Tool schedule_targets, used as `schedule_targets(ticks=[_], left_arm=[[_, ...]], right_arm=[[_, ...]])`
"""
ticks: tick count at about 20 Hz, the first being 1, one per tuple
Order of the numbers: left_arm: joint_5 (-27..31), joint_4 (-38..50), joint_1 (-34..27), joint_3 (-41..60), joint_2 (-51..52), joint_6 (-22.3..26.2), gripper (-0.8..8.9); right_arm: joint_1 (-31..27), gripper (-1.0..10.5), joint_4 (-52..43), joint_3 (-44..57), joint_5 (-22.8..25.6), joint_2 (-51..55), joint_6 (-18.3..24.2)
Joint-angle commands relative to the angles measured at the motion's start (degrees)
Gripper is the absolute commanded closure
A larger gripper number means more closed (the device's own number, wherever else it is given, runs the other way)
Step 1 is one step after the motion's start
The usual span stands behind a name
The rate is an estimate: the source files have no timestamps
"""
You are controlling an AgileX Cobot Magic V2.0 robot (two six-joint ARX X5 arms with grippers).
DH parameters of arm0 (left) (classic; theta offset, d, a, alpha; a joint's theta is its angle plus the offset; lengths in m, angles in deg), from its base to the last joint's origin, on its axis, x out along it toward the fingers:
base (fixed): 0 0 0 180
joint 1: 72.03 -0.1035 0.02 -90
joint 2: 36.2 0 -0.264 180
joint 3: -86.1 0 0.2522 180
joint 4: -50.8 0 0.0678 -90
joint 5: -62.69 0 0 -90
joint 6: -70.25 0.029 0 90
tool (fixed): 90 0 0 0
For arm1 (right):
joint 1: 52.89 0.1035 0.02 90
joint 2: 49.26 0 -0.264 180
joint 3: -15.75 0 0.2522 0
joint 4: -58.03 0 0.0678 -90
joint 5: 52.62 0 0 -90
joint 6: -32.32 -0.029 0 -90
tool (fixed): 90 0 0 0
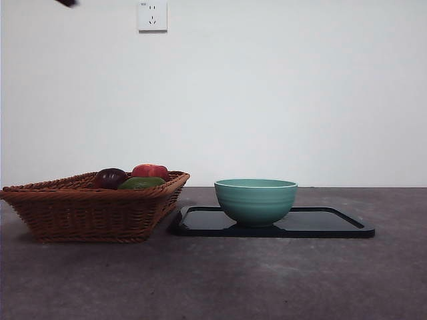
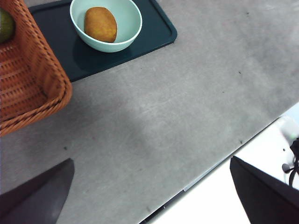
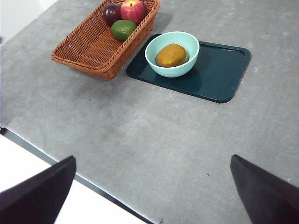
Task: Pick up the wifruite, put it on the bowl, pick up the plate, put it on desk
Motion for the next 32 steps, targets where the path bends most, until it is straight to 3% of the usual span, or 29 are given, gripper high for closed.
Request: schedule_targets(ticks=[1, 5, 14, 20, 26, 32], left_arm=[[-3.7, 0.1, -1.4, -5.8, -7.2, 1.1, 2.90], [-7.8, -3.6, -4.9, -16.5, -20.0, 5.2, 2.89], [-7.8, -18.1, -11.5, -45.2, -47.4, 13.4, 2.86], [-7.8, -22.2, -14.7, -63.4, -62.7, 17.5, 2.85], [-7.7, -17.2, -16.5, -65.9, -71.0, 22.0, 2.84], [-7.6, -11.6, -16.8, -65.9, -76.5, 22.9, 2.84]], right_arm=[[0.3, 3.6, -0.6, -0.3, -0.1, -0.2, -0.6], [0.3, 3.6, -0.5, -0.3, -0.1, -0.2, -0.6], [0.3, 3.6, -0.6, -0.3, 0.1, -0.2, -0.3], [0.3, 3.6, -0.6, -0.3, 0.2, -0.2, -0.3], [0.3, 3.6, -0.9, -0.3, 1.5, -0.2, -0.4], [0.3, 3.6, -0.5, -0.3, 1.5, -0.2, -0.4]])
